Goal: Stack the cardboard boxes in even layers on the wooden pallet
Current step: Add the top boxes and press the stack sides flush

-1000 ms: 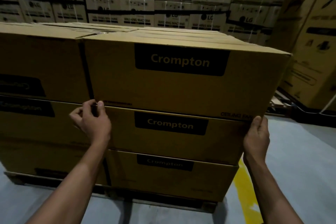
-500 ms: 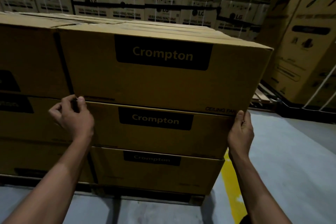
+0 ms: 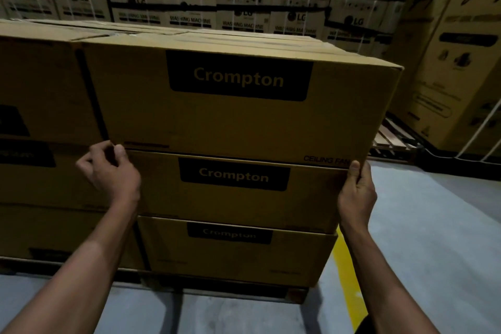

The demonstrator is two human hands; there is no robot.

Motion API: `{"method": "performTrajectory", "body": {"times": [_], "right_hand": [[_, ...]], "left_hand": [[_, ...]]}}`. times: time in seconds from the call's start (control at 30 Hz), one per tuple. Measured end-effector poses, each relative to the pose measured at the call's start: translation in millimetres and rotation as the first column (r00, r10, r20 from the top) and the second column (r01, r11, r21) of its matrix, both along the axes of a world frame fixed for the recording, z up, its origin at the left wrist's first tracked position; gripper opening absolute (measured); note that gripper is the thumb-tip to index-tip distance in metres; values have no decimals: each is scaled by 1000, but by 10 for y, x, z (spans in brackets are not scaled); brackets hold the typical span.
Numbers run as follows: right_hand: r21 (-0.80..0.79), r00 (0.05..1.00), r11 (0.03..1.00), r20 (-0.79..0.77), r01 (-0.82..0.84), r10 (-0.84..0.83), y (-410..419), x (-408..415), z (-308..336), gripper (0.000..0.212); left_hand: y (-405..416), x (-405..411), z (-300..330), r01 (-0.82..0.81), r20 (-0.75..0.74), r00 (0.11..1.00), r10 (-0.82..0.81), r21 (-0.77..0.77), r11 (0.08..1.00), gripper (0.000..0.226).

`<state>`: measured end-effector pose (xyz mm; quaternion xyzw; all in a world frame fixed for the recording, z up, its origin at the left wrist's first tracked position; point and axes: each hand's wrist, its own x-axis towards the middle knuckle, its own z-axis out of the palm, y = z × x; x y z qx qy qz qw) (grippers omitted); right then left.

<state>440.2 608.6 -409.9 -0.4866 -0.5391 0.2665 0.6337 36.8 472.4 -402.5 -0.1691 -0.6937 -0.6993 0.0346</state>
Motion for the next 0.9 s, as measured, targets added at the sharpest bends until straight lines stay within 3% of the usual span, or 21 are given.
{"method": "performTrajectory", "body": {"times": [0.5, 0.9], "right_hand": [[44, 998, 997, -10, 57, -57, 1, -15, -36, 43], [82, 996, 992, 3, 93, -93, 6, -42, -75, 44]], "left_hand": [[-48, -67, -67, -16, -83, 997, 5, -128, 992, 18], [-57, -8, -12, -41, -124, 992, 32, -69, 997, 27]]}}
